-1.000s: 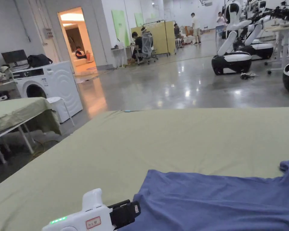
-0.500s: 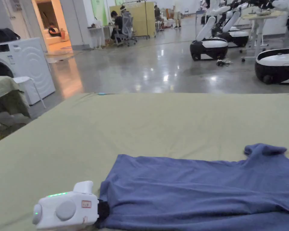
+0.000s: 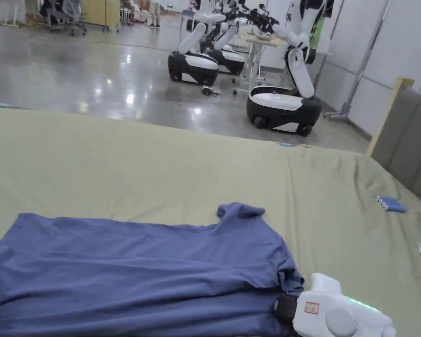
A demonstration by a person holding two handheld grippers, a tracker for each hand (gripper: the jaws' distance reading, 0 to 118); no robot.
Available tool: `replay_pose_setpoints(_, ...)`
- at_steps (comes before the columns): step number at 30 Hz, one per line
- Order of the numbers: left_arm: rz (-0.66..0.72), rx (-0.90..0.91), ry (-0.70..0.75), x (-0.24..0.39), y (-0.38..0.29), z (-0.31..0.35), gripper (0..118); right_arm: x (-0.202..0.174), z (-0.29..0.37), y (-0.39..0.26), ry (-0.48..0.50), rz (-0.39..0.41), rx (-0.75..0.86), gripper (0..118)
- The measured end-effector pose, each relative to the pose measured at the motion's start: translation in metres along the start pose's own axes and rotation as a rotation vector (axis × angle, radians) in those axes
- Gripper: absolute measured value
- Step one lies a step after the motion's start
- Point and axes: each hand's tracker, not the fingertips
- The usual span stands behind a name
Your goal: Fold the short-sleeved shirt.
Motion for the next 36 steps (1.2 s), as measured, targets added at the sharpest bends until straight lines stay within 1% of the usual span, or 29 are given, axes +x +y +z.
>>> replay_pose_setpoints(1, -0.008, 0.004, 0.007, 0.003, -0.002, 0.001, 9, -0.002, 0.003, -0.005, -0.028, 0.056, 0.066, 23)
replay_pose_setpoints(2, -0.017, 0.010, 0.016, 0.003, -0.001, 0.001, 9, -0.005, 0.006, -0.004, 0.011, 0.036, 0.047, 16)
replay_pose_setpoints(3, -0.029, 0.010, 0.025, 0.006, -0.001, 0.001, 9, -0.005, 0.006, 0.000, 0.041, 0.044, 0.027, 16)
replay_pose_setpoints(6, -0.027, -0.016, 0.003, -0.001, 0.008, 0.005, 8, -0.001, 0.014, 0.006, 0.036, 0.030, 0.019, 14)
replay_pose_setpoints(7, 0.003, -0.013, -0.022, -0.004, 0.010, 0.013, 8, -0.003, 0.029, 0.004, -0.026, 0.039, 0.082, 14)
replay_pose_setpoints(8, 0.029, 0.016, -0.037, -0.003, 0.009, 0.025, 8, -0.007, 0.040, 0.003, -0.080, 0.073, 0.096, 14)
replay_pose_setpoints(9, 0.020, 0.055, -0.061, 0.000, 0.005, 0.041, 8, -0.009, 0.055, 0.000, -0.067, 0.082, 0.124, 13)
replay_pose_setpoints(10, 0.004, 0.085, -0.091, -0.001, 0.005, 0.052, 8, -0.009, 0.066, -0.001, -0.065, 0.096, 0.113, 13)
replay_pose_setpoints(11, -0.001, 0.080, -0.111, 0.000, 0.003, 0.060, 7, -0.008, 0.075, -0.005, -0.068, 0.089, 0.103, 13)
replay_pose_setpoints(14, -0.039, 0.058, -0.152, 0.001, -0.012, 0.081, 7, 0.010, 0.103, -0.021, -0.102, 0.091, 0.134, 12)
replay_pose_setpoints(15, -0.038, 0.045, -0.159, 0.001, -0.020, 0.087, 7, 0.019, 0.109, -0.028, -0.123, 0.085, 0.113, 12)
replay_pose_setpoints(17, -0.045, 0.056, -0.193, 0.001, -0.041, 0.099, 8, 0.035, 0.122, -0.045, -0.129, 0.082, 0.107, 12)
replay_pose_setpoints(19, -0.068, 0.051, -0.188, 0.001, -0.058, 0.105, 7, 0.046, 0.135, -0.064, -0.133, 0.092, 0.083, 12)
replay_pose_setpoints(21, -0.082, 0.057, -0.187, 0.004, -0.071, 0.115, 8, 0.048, 0.147, -0.077, -0.143, 0.088, 0.077, 12)
replay_pose_setpoints(22, -0.111, 0.029, -0.177, 0.006, -0.073, 0.115, 7, 0.049, 0.149, -0.079, -0.143, 0.093, 0.073, 12)
replay_pose_setpoints(25, -0.137, 0.034, -0.161, 0.006, -0.080, 0.117, 8, 0.048, 0.152, -0.083, -0.136, 0.118, 0.074, 12)
replay_pose_setpoints(26, -0.138, 0.046, -0.162, 0.006, -0.080, 0.116, 11, 0.050, 0.152, -0.083, -0.124, 0.116, 0.081, 30)
replay_pose_setpoints(27, -0.141, 0.084, -0.172, 0.005, -0.082, 0.119, 16, 0.051, 0.152, -0.080, -0.122, 0.118, 0.075, 54)
replay_pose_setpoints(28, -0.157, 0.148, -0.189, 0.005, -0.084, 0.126, 24, 0.052, 0.154, -0.080, -0.132, 0.116, 0.095, 70)
replay_pose_setpoints(29, -0.187, 0.205, -0.200, 0.007, -0.087, 0.134, 42, 0.052, 0.157, -0.079, -0.137, 0.115, 0.107, 80)
replay_pose_setpoints(30, -0.211, 0.289, -0.165, 0.010, -0.089, 0.147, 52, 0.054, 0.166, -0.077, -0.118, 0.116, 0.151, 83)
replay_pose_setpoints(31, -0.229, 0.335, -0.158, 0.015, -0.089, 0.159, 57, 0.055, 0.175, -0.074, -0.074, 0.117, 0.195, 84)
replay_pose_setpoints(33, -0.255, 0.458, -0.110, 0.026, -0.088, 0.182, 58, 0.048, 0.192, -0.069, -0.016, 0.132, 0.295, 85)
replay_pose_setpoints(36, -0.261, 0.623, -0.102, 0.046, -0.084, 0.211, 58, 0.027, 0.210, -0.066, 0.068, 0.217, 0.446, 89)
